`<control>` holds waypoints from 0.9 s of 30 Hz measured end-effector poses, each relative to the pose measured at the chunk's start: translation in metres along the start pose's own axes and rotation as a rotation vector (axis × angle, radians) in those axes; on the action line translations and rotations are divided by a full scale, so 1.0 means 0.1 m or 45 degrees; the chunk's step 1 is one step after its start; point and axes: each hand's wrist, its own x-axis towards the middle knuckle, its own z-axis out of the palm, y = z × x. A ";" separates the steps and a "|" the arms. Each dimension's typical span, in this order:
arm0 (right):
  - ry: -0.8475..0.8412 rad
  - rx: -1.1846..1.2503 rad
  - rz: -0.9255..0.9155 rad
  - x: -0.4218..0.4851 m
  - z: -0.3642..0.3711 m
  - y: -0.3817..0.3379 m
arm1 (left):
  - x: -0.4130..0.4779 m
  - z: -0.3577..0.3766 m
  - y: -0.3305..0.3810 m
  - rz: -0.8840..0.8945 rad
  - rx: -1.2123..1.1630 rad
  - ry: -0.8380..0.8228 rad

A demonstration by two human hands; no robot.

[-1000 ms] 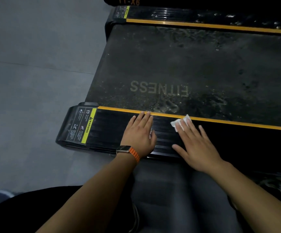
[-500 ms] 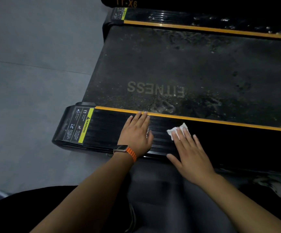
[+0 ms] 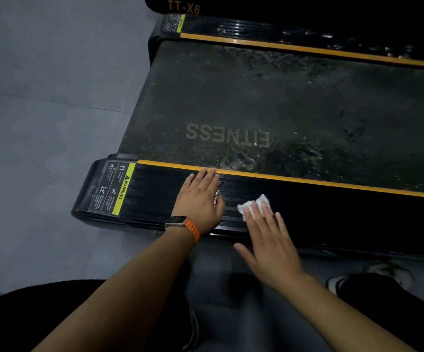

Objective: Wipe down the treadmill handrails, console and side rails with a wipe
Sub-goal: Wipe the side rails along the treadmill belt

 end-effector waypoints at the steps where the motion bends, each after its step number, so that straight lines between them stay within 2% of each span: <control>1: 0.007 0.006 -0.025 0.06 0.01 -0.11 | 0.00 0.00 0.00 -0.001 -0.005 0.005; 4: -0.022 -0.008 -0.121 0.18 0.00 -0.28 | 0.01 -0.05 -0.04 0.018 -0.023 -0.014; 7: -0.008 -0.046 -0.186 0.03 -0.02 -0.06 | 0.01 -0.09 -0.07 0.050 -0.050 -0.070; 11: -0.006 -0.084 -0.138 -0.23 -0.02 0.19 | -0.05 -0.15 -0.26 0.046 0.008 -0.103; 14: 0.007 -0.064 -0.106 -0.15 0.01 -0.05 | -0.11 -0.18 -0.47 -0.021 0.004 -0.022; 18: -0.009 -0.036 -0.227 0.16 0.06 -0.49 | -0.12 -0.17 -0.47 -0.053 -0.044 0.043; 21: 0.010 -0.079 -0.278 0.17 0.05 -0.39 | -0.11 -0.18 -0.45 -0.062 -0.042 0.024; 25: 0.058 -0.061 -0.202 -0.07 0.03 0.00 | -0.10 -0.18 -0.44 -0.055 -0.034 0.030; 27: 0.063 -0.036 -0.136 -0.06 0.05 -0.03 | -0.11 -0.17 -0.44 -0.052 -0.033 0.034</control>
